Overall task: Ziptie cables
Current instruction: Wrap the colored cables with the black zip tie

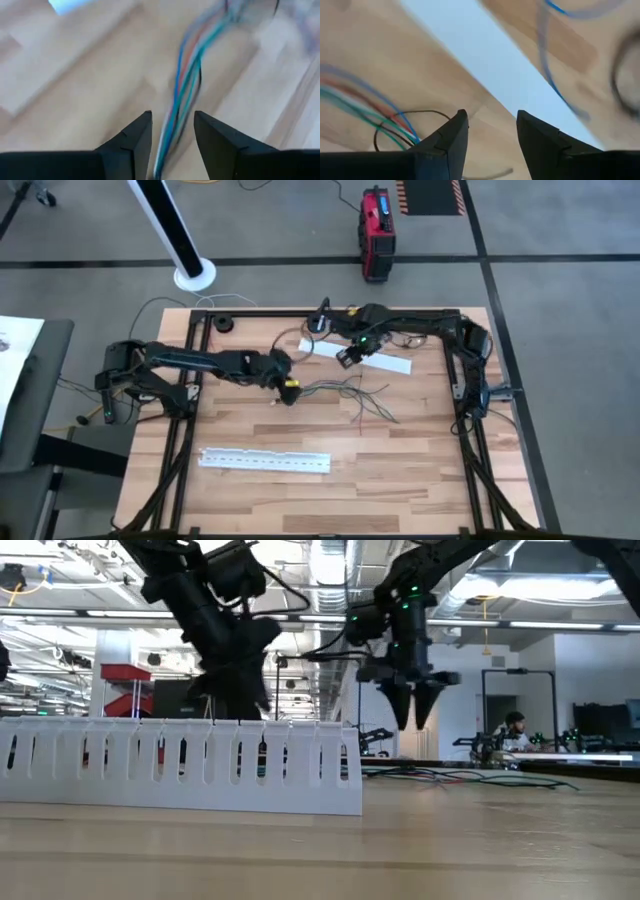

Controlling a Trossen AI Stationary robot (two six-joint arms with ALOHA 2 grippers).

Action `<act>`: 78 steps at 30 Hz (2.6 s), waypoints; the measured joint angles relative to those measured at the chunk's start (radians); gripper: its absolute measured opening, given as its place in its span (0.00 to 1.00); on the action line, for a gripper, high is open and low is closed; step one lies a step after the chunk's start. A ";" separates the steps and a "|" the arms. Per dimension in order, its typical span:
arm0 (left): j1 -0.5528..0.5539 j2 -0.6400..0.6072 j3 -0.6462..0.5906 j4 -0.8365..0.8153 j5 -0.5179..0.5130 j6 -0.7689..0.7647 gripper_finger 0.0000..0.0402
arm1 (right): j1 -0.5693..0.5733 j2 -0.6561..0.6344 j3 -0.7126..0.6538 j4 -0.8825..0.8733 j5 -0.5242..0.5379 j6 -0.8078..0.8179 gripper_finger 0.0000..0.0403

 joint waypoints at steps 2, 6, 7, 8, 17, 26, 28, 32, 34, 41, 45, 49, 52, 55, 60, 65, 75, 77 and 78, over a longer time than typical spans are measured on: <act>0.042 -0.018 0.000 0.059 0.043 -0.012 0.35 | -0.012 -0.047 -0.043 0.011 -0.019 0.121 0.40; 0.116 -0.040 0.001 0.160 0.156 -0.019 0.35 | -0.024 -0.142 -0.165 0.075 -0.053 0.310 0.40; 0.130 -0.046 0.001 0.181 0.175 -0.016 0.35 | -0.029 -0.159 -0.190 0.090 -0.058 0.337 0.40; 0.143 -0.052 0.001 0.197 0.188 -0.010 0.35 | -0.033 -0.172 -0.209 0.117 -0.060 0.363 0.40; 0.205 -0.052 0.003 0.222 0.258 0.011 0.35 | -0.002 -0.166 -0.297 0.321 -0.104 0.526 0.40; 0.206 -0.052 0.003 0.222 0.275 0.035 0.35 | -0.005 -0.163 -0.357 0.314 -0.076 0.546 0.40; 0.206 -0.052 0.003 0.221 0.276 0.035 0.35 | -0.007 -0.166 -0.379 0.328 -0.099 0.551 0.40; 0.206 -0.052 0.003 0.222 0.276 0.035 0.35 | -0.004 -0.163 -0.429 0.399 -0.122 0.576 0.40; 0.206 -0.052 0.003 0.222 0.276 0.036 0.35 | -0.004 -0.164 -0.438 0.435 -0.126 0.579 0.40; 0.206 -0.052 0.003 0.222 0.272 0.037 0.35 | -0.005 -0.151 -0.440 0.480 -0.141 0.571 0.39; 0.206 -0.052 0.003 0.222 0.271 0.046 0.35 | -0.007 -0.151 -0.439 0.485 -0.142 0.566 0.34; 0.206 -0.052 0.003 0.222 0.271 0.046 0.35 | -0.008 -0.151 -0.439 0.484 -0.141 0.544 0.27; 0.207 -0.052 0.003 0.222 0.271 0.046 0.35 | -0.008 -0.151 -0.439 0.485 -0.128 0.544 0.24; 0.207 -0.053 0.003 0.222 0.271 0.046 0.35 | -0.007 -0.151 -0.439 0.485 -0.125 0.533 0.23; 0.207 -0.053 0.003 0.222 0.271 0.046 0.35 | -0.011 -0.151 -0.439 0.488 -0.124 0.522 0.23; 0.207 -0.053 0.003 0.222 0.271 0.046 0.35 | -0.015 -0.151 -0.439 0.496 -0.123 0.512 0.23; 0.207 -0.053 0.003 0.222 0.270 0.046 0.35 | 0.003 -0.076 -0.434 0.528 -0.160 0.509 0.23; 0.207 -0.053 0.003 0.222 0.270 0.047 0.35 | 0.007 -0.065 -0.433 0.532 -0.159 0.514 0.23; 0.207 -0.053 0.003 0.222 0.271 0.046 0.35 | 0.007 -0.062 -0.433 0.532 -0.161 0.515 0.23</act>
